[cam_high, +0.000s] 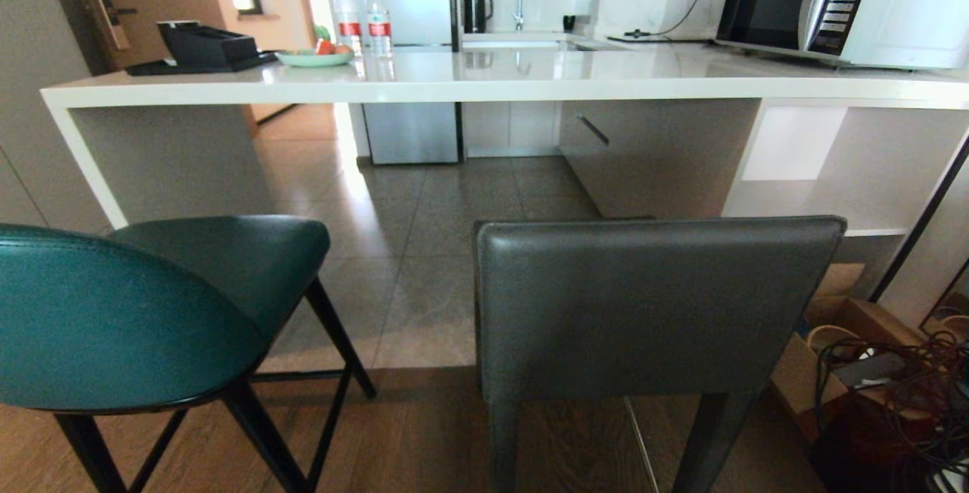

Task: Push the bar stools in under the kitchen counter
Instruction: Push the gray chair back under the dining table

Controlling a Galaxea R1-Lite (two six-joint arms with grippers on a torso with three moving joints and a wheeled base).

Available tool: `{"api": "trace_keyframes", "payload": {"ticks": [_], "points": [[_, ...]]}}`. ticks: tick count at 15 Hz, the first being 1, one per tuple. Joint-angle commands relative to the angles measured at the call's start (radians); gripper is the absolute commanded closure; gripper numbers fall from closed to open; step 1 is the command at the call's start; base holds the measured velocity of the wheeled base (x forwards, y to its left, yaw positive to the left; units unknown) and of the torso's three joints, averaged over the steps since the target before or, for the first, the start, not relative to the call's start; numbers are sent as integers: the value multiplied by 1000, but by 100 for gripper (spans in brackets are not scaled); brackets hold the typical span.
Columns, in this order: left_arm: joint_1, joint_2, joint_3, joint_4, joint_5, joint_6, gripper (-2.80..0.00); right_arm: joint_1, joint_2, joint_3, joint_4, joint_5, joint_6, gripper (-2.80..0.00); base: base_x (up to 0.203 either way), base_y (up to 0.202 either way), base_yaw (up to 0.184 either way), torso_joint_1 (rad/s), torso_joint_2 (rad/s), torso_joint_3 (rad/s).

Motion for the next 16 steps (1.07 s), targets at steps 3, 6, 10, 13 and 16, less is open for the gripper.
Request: {"api": "trace_keyframes", "payload": {"ticks": [3, 6, 10, 13, 16], "points": [[0, -2, 0, 0, 0, -1, 0, 0, 2, 5, 0, 0, 1, 0, 0, -194, 2, 4, 4, 5], [2, -2, 0, 0, 0, -1, 0, 0, 2, 5, 0, 0, 1, 0, 0, -195, 1, 5, 0, 1], [0, -2, 0, 0, 0, -1, 0, 0, 2, 5, 0, 0, 0, 0, 0, -131, 2, 0, 1, -1], [0, -2, 0, 0, 0, -1, 0, 0, 2, 5, 0, 0, 0, 0, 0, 0, 0, 0, 0, 0], [0, -2, 0, 0, 0, -1, 0, 0, 2, 5, 0, 0, 1, 0, 0, 0, 0, 0, 0, 0]]}}
